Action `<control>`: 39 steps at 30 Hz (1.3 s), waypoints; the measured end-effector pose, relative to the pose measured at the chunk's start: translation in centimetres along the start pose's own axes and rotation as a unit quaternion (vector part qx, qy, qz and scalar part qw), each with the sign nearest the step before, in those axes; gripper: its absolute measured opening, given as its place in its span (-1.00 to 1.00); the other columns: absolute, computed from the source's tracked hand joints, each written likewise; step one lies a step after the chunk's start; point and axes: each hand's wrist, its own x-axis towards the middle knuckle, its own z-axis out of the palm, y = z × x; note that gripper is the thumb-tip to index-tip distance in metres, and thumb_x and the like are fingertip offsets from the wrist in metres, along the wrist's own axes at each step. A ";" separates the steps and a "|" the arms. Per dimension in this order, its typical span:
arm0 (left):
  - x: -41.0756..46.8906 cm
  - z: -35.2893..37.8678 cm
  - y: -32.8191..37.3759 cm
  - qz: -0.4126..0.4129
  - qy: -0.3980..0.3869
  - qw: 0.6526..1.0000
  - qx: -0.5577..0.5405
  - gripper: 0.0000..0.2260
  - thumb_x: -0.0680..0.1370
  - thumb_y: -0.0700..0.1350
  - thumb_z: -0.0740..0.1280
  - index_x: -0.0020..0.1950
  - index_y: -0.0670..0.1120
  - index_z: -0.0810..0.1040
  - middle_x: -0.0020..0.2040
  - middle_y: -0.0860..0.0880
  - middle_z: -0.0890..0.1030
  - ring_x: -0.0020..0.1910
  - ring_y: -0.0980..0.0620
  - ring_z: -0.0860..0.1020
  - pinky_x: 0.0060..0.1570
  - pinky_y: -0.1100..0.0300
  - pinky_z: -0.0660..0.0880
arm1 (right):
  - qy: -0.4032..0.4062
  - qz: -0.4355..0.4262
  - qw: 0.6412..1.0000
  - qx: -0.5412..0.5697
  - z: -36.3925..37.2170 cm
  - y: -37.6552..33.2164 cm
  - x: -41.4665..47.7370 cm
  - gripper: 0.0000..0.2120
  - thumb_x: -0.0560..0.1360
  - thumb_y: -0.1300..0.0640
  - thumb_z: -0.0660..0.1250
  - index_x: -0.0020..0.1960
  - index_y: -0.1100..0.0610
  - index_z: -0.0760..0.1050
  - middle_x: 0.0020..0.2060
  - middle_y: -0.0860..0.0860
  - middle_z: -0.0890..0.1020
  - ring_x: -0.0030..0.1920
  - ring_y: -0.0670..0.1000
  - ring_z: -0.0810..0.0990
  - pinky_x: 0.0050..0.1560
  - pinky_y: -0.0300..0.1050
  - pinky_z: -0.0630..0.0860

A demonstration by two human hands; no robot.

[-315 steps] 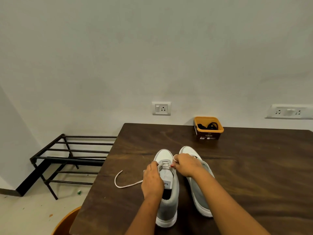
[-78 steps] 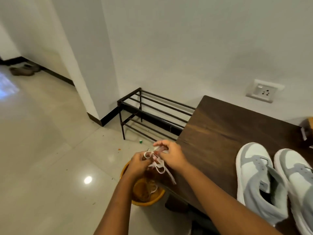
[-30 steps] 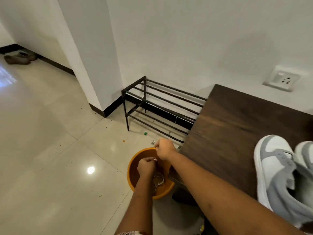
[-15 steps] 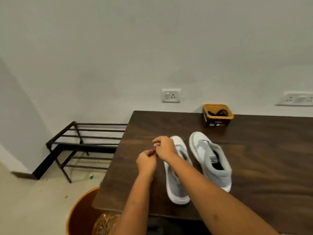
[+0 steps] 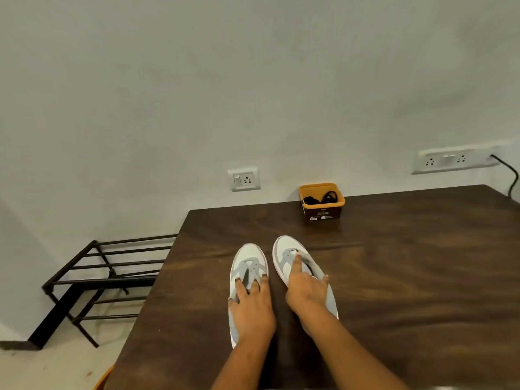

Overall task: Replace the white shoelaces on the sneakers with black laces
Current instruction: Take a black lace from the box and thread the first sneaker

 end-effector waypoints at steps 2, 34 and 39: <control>0.9 -0.2 -0.3 -0.008 0.001 1.000 -0.006 -0.33 0.58 0.00 0.21 0.56 0.00 -0.12 0.54 0.03 0.15 0.52 -0.23 -0.05 0.36 -0.16 0.24 | -0.029 0.014 0.999 0.006 -0.2 -0.2 0.0 -0.23 0.56 0.16 0.17 0.55 0.13 -0.29 0.48 0.03 0.28 0.39 0.05 0.39 0.49 0.19 -0.07; 11.2 1.6 4.7 0.033 0.013 0.965 -0.261 -0.41 0.56 -0.32 0.06 0.54 0.07 0.09 0.52 -0.06 0.20 0.31 -0.10 0.42 0.27 0.08 0.36 | 0.111 0.038 0.993 0.003 -7.1 4.3 18.7 -0.49 0.54 0.16 0.27 0.46 0.09 0.22 0.41 0.02 0.32 0.41 0.11 0.26 0.29 0.11 0.32; 11.5 1.6 5.0 0.027 -0.010 0.975 -0.220 -0.44 0.59 -0.29 0.01 0.53 0.14 0.06 0.55 -0.05 0.12 0.33 -0.09 0.38 0.25 0.08 0.37 | 0.059 0.015 0.998 -0.018 -7.4 5.9 22.5 -0.24 0.54 0.27 0.24 0.57 -0.04 -0.11 0.55 -0.04 -0.02 0.45 0.17 0.22 0.30 0.13 0.36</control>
